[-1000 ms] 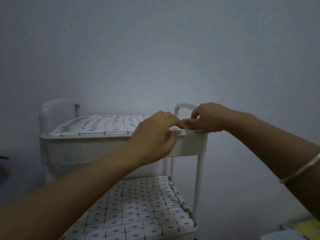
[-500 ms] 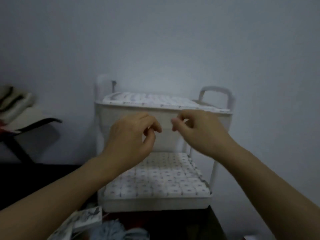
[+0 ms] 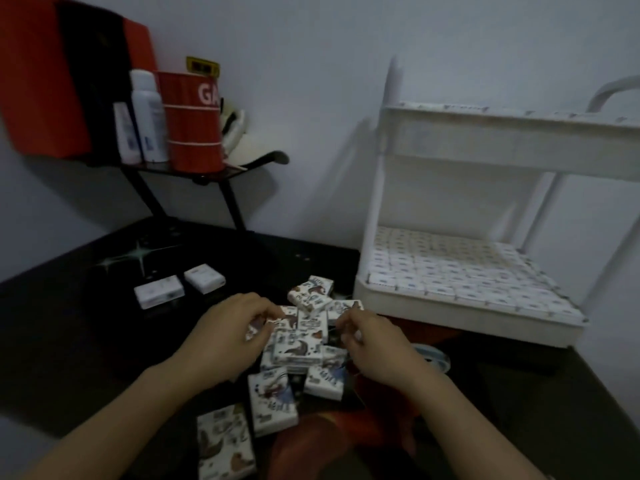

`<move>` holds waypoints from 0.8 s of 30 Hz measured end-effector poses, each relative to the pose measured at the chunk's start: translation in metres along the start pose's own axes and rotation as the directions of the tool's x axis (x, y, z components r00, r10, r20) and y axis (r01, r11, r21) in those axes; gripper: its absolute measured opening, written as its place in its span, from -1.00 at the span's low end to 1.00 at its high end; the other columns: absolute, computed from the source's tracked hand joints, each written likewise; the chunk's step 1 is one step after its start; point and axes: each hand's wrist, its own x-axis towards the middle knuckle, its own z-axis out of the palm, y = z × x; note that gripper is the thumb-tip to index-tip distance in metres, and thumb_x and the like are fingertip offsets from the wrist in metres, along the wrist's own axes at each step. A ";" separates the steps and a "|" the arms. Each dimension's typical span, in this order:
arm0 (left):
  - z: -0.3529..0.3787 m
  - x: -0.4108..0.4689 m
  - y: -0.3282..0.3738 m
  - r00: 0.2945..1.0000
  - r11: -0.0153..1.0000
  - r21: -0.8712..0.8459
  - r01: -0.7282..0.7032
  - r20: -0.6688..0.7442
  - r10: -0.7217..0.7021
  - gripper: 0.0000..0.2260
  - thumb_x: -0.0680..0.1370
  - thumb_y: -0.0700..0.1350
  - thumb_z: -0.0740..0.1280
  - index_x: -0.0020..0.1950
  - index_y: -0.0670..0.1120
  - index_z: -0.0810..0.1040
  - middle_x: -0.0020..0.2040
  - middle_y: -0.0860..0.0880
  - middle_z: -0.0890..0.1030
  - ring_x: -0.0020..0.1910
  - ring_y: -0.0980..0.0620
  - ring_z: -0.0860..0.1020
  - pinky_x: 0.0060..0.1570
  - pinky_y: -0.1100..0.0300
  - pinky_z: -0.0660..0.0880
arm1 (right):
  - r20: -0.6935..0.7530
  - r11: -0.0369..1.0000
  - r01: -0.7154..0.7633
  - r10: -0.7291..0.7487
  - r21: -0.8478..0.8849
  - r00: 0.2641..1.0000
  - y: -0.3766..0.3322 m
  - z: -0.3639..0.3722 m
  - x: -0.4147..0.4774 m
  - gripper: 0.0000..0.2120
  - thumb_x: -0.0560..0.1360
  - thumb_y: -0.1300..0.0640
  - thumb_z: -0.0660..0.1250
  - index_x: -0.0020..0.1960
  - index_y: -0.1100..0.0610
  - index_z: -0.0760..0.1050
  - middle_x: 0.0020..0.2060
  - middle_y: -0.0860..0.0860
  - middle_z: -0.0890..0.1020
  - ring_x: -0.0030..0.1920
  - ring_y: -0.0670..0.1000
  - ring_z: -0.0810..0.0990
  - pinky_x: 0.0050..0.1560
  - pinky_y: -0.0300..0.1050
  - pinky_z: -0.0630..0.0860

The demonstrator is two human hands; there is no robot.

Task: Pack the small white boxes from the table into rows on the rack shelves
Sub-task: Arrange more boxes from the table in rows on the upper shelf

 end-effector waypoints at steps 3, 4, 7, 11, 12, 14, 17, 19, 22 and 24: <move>0.016 -0.008 -0.006 1.000 1.000 0.017 -0.001 0.025 0.000 -0.70 0.58 0.09 0.26 0.30 0.11 0.51 0.23 0.22 0.46 0.26 0.21 0.34 0.26 0.22 0.32 | 0.075 0.991 -0.114 0.108 0.070 0.991 -0.012 0.014 -0.003 -0.61 0.54 -0.13 0.28 0.30 0.01 0.44 0.16 -0.06 0.58 0.13 -0.02 0.55 0.03 -0.18 0.46; 0.020 -0.008 -0.005 1.000 1.000 0.006 -0.004 0.013 0.004 -0.68 0.59 0.11 0.24 0.32 0.11 0.50 0.26 0.22 0.44 0.30 0.22 0.30 0.30 0.21 0.28 | 0.101 0.987 -0.127 0.117 0.101 0.988 -0.014 0.016 -0.005 -0.55 0.51 -0.17 0.30 0.32 0.01 0.44 0.19 -0.07 0.56 0.16 -0.03 0.54 0.08 -0.16 0.47; 0.028 -0.006 -0.002 0.999 0.999 -0.003 -0.034 -0.014 0.034 -0.65 0.59 0.16 0.19 0.35 0.12 0.48 0.29 0.22 0.44 0.34 0.23 0.24 0.34 0.22 0.18 | 0.118 0.993 -0.120 0.118 0.007 0.986 -0.017 0.018 -0.014 -0.45 0.47 -0.25 0.33 0.36 -0.02 0.43 0.26 -0.07 0.43 0.26 -0.04 0.45 0.11 -0.18 0.37; 0.035 -0.004 -0.003 0.995 0.991 0.091 -0.094 0.046 0.090 -0.57 0.57 0.26 0.15 0.39 0.17 0.43 0.33 0.26 0.42 0.42 0.21 0.18 0.38 0.19 0.06 | 0.115 0.962 -0.193 0.173 0.195 0.978 -0.010 0.018 -0.027 -0.58 0.39 -0.21 0.45 0.17 -0.09 0.47 0.07 -0.16 0.51 0.03 -0.17 0.53 -0.07 -0.29 0.42; 0.035 -0.004 -0.004 0.995 0.991 0.094 -0.099 0.040 0.096 -0.57 0.55 0.28 0.16 0.37 0.18 0.45 0.32 0.27 0.45 0.41 0.20 0.20 0.38 0.19 0.05 | 0.117 0.919 -0.229 0.202 0.319 0.972 -0.008 0.019 -0.029 -0.62 0.38 -0.15 0.48 0.12 -0.09 0.46 0.02 -0.16 0.57 -0.05 -0.19 0.58 -0.12 -0.31 0.46; 0.033 -0.005 -0.005 0.995 0.992 0.081 -0.093 0.031 0.091 -0.55 0.51 0.32 0.19 0.33 0.20 0.47 0.27 0.26 0.49 0.38 0.19 0.24 0.34 0.22 0.05 | 0.103 0.794 -0.266 0.251 0.547 0.962 -0.004 0.022 -0.034 -0.66 0.40 0.00 0.51 0.07 -0.06 0.43 -0.08 -0.10 0.66 -0.15 -0.20 0.65 -0.14 -0.28 0.57; 0.031 -0.005 -0.004 0.998 0.995 0.076 -0.056 0.029 0.054 -0.52 0.44 0.36 0.22 0.31 0.24 0.47 0.22 0.20 0.51 0.29 0.17 0.29 0.27 0.25 0.11 | 0.042 0.645 -0.238 0.304 0.726 0.952 0.002 0.027 -0.038 -0.67 0.41 0.12 0.51 0.08 -0.04 0.45 -0.06 -0.02 0.68 -0.09 -0.05 0.68 -0.07 -0.11 0.62; 0.030 -0.003 0.000 0.999 0.997 0.060 -0.040 0.018 0.039 -0.49 0.41 0.36 0.29 0.32 0.24 0.45 0.18 0.22 0.50 0.22 0.20 0.32 0.22 0.26 0.17 | 0.035 0.552 -0.215 0.318 0.806 0.948 0.003 0.027 -0.038 -0.68 0.42 0.16 0.50 0.09 -0.02 0.48 -0.08 0.00 0.69 -0.10 -0.01 0.70 -0.16 -0.15 0.61; 0.029 -0.002 0.009 1.000 0.994 -0.113 -0.001 0.004 0.002 -0.48 0.38 0.24 0.44 0.31 0.25 0.39 0.14 0.30 0.45 0.09 0.33 0.36 0.05 0.35 0.26 | 0.039 0.434 -0.203 0.357 0.878 0.933 0.004 0.026 -0.038 -0.67 0.43 0.21 0.49 0.13 0.02 0.49 -0.10 0.00 0.71 -0.12 0.02 0.71 -0.22 -0.19 0.60; 0.029 -0.001 0.014 1.000 0.969 -0.247 0.022 0.007 -0.021 -0.52 0.41 0.12 0.48 0.29 0.24 0.44 0.14 0.32 0.44 0.10 0.36 0.41 0.06 0.39 0.36 | 0.049 0.393 -0.205 0.371 0.896 0.927 0.004 0.026 -0.037 -0.69 0.44 0.23 0.47 0.13 0.03 0.50 -0.10 0.01 0.71 -0.13 0.03 0.71 -0.22 -0.19 0.59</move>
